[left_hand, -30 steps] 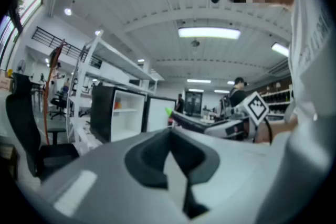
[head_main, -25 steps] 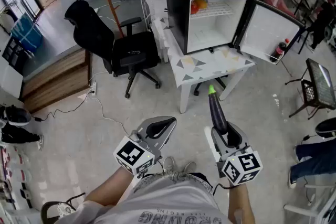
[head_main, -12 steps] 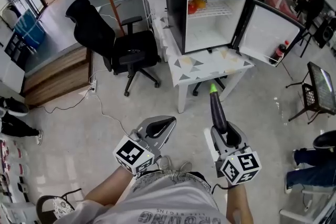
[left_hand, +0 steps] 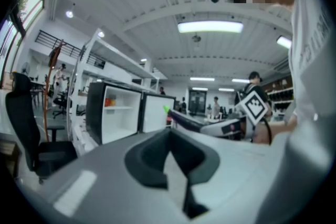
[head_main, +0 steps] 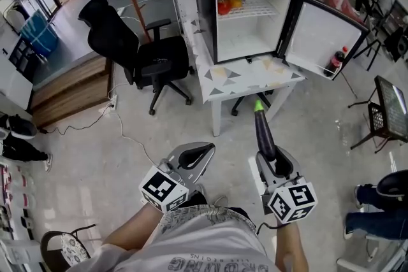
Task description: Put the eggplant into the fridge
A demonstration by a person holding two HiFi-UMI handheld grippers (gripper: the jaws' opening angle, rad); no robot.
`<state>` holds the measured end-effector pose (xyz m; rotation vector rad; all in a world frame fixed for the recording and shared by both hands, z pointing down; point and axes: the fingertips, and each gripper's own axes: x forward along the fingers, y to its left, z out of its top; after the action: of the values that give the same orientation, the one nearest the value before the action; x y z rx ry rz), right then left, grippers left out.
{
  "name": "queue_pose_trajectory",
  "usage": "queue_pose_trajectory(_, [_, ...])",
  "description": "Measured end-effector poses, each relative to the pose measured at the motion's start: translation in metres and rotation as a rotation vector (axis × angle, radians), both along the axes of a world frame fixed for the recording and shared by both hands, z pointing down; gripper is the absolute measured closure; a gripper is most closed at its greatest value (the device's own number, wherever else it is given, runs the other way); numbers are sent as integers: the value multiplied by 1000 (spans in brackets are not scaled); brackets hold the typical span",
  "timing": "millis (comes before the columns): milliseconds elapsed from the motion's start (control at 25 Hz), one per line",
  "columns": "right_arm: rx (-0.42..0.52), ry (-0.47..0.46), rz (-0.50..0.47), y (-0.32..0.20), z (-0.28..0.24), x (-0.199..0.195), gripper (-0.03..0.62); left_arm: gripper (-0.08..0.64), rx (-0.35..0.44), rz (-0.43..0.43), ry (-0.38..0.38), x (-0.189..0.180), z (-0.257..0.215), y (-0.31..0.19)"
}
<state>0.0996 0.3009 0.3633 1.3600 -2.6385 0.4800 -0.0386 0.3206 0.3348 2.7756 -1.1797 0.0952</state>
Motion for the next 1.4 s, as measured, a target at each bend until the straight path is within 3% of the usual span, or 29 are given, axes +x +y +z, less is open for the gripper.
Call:
queue_pose_trajectory(520, [-25,-1,-6,-39,15,13,403,554,-20,-10,5,10,15,-41])
queue_pose_trajectory(1400, [-97,17,16,-190,45,-22,403,553,-86,25,12,-24,43,-198])
